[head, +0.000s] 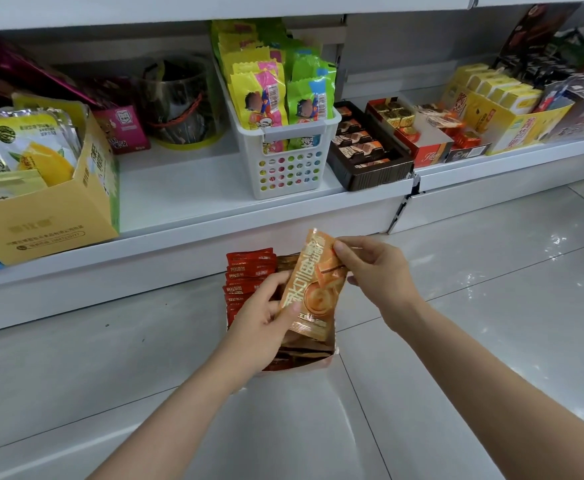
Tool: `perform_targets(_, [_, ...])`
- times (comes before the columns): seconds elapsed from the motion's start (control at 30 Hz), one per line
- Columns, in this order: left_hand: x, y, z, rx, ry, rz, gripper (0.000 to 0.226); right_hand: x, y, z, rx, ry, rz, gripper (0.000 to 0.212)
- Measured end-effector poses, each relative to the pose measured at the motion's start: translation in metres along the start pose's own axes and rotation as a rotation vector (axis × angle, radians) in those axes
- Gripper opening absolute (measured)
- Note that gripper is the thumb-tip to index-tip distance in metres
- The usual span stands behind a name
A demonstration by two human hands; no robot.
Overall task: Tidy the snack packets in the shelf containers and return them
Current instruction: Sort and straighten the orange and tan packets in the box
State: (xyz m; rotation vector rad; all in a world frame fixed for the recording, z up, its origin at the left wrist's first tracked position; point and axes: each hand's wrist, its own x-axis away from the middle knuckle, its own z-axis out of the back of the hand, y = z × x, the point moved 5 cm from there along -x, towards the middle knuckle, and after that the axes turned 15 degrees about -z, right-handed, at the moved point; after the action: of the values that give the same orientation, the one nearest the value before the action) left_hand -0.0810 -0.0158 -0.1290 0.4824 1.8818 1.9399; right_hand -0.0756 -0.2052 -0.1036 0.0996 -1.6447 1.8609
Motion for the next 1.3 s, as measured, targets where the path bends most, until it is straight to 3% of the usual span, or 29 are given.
perform_targets(0.1, [-0.001,-0.001,0.002,-0.007,0.122,-0.038,0.047,0.008,0.01,-0.015,0.049,-0.076,-0.1,0.062])
perform_targets(0.17, [-0.002,0.002,-0.001,-0.068,0.102,-0.096,0.045,0.016,0.014,-0.029,0.015,-0.177,-0.16,0.087])
perform_targets(0.23, [-0.001,0.007,-0.009,-0.079,0.007,-0.128,0.037,0.02,0.015,-0.033,-0.058,-0.21,-0.208,0.074])
perform_targets(0.3, [0.001,0.01,-0.012,0.023,-0.046,-0.086,0.033,0.018,0.012,-0.028,-0.176,-0.223,-0.268,0.042])
perform_targets(0.37, [0.002,0.006,-0.005,0.16,0.063,0.009,0.045,0.015,0.011,-0.02,-0.295,-0.26,-0.302,0.029])
perform_targets(0.43, [0.002,-0.002,0.003,0.211,0.182,0.102,0.049,0.013,0.009,-0.013,-0.369,-0.277,-0.294,0.027])
perform_targets(0.6, [0.005,-0.008,-0.002,0.119,0.048,0.144,0.022,0.009,0.007,-0.01,-0.444,-0.276,-0.271,0.024])
perform_targets(1.0, [0.009,-0.007,-0.005,0.175,0.087,0.121,0.027,0.011,0.006,-0.016,-0.457,-0.307,-0.248,0.022])
perform_targets(1.13, [0.003,0.0,-0.008,-0.113,0.117,-0.034,0.028,0.02,0.012,-0.029,-0.455,-0.289,-0.263,0.027])
perform_targets(1.23, [0.002,0.004,-0.008,-0.355,0.181,-0.125,0.028,0.021,0.011,-0.027,-0.128,-0.165,-0.206,0.052])
perform_targets(1.3, [0.006,0.007,-0.011,-0.515,0.175,-0.23,0.035,0.023,0.003,-0.026,0.009,-0.168,-0.164,0.052])
